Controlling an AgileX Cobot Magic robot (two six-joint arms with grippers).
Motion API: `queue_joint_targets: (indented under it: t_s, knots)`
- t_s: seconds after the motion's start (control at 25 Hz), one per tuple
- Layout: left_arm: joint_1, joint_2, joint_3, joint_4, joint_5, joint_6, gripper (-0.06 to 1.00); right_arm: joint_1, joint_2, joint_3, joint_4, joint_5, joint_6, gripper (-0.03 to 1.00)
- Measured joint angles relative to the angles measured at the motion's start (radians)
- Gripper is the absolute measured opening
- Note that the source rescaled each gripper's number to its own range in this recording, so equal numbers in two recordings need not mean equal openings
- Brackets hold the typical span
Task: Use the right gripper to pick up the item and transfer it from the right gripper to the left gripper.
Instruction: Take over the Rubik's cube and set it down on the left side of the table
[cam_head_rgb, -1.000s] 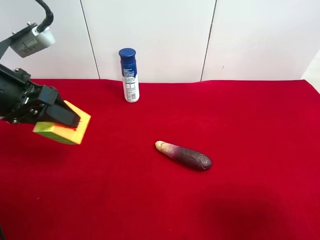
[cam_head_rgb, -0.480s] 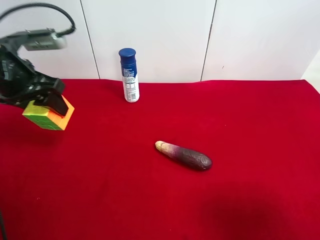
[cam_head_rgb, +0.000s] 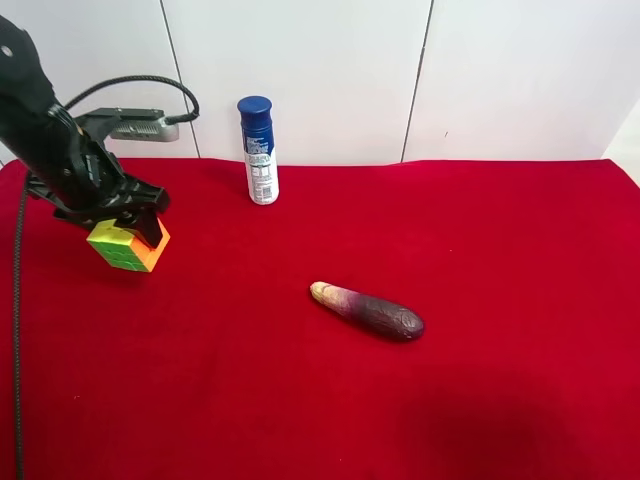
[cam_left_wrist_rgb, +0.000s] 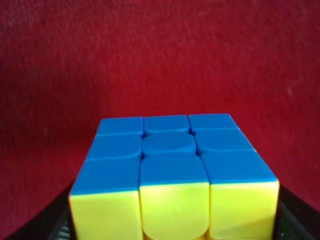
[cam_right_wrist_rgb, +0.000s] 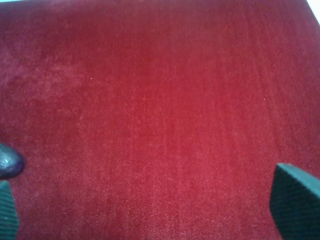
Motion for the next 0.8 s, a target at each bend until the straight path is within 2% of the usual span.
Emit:
queue_joint_targets:
  t_s: [0.32, 0.72, 0.76, 0.8]
  knots:
    - [0.000, 0.091, 0.000, 0.039, -0.119, 0.006, 0.01, 0.000, 0.000, 0.000, 0.000, 0.000, 0.000, 1.00]
    - [0.000, 0.153, -0.001, 0.055, -0.152, 0.007, 0.01, 0.000, 0.000, 0.000, 0.000, 0.000, 0.000, 1.00]
    - [0.000, 0.156, -0.001, 0.055, -0.151, 0.003, 0.02, 0.000, 0.000, 0.000, 0.000, 0.000, 0.000, 1.00]
    - [0.000, 0.157, -0.001, 0.055, -0.151, 0.000, 0.09, 0.000, 0.000, 0.000, 0.000, 0.000, 0.000, 1.00]
